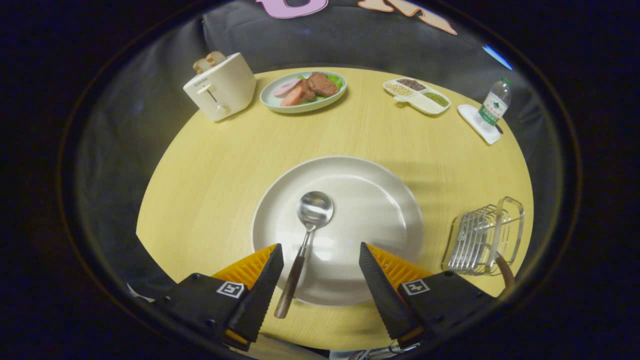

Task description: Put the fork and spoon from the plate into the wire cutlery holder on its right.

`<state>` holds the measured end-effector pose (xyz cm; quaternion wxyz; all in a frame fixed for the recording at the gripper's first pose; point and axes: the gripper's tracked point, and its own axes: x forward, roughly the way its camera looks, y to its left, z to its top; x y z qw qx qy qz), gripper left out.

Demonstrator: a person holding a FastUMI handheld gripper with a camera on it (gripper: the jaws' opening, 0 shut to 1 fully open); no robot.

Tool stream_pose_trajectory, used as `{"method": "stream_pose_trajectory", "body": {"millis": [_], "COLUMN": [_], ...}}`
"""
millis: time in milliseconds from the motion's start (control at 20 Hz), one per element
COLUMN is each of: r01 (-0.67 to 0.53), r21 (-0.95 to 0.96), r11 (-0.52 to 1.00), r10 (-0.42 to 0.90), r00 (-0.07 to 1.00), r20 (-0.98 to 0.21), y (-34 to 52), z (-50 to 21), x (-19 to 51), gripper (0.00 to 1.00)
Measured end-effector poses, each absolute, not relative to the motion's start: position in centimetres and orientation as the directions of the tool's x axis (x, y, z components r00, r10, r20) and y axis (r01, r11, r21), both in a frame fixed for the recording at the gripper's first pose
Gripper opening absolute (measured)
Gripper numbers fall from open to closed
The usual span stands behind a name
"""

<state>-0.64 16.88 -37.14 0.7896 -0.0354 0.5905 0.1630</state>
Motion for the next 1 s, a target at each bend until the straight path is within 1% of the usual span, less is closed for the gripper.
{"method": "stream_pose_trajectory", "body": {"millis": [200, 350, 550, 600, 650, 750, 900, 1000], "r01": [-0.323, -0.348, -0.344, -0.344, -0.335, -0.335, -0.358, -0.353], "r21": [0.129, 0.136, 0.157, 0.141, 0.141, 0.155, 0.154, 0.16], "r11": [0.938, 0.928, 0.926, 0.928, 0.932, 0.929, 0.921, 0.922], "r10": [0.2, 0.194, 0.206, 0.191, 0.191, 0.198, 0.204, 0.212], "r00": [0.198, 0.138, 0.111, 0.116, 0.123, 0.098, 0.107, 0.114], "r20": [-0.96, -0.971, -0.972, -0.975, -0.974, -0.975, -0.973, -0.97], "y": [17.5, 17.8, 18.3, 18.0, 17.7, 17.6, 17.2, 16.6], "z": [-38.8, -39.8, -40.3, -40.1, -40.2, -40.1, -39.5, -38.8], "x": [-1.7, -3.1, -3.6, -3.3, -3.1, -3.5, -3.7, -3.6], "gripper": [0.71, 0.52, 0.26, 0.28, 0.23, 0.12, 0.12, 0.12]}}
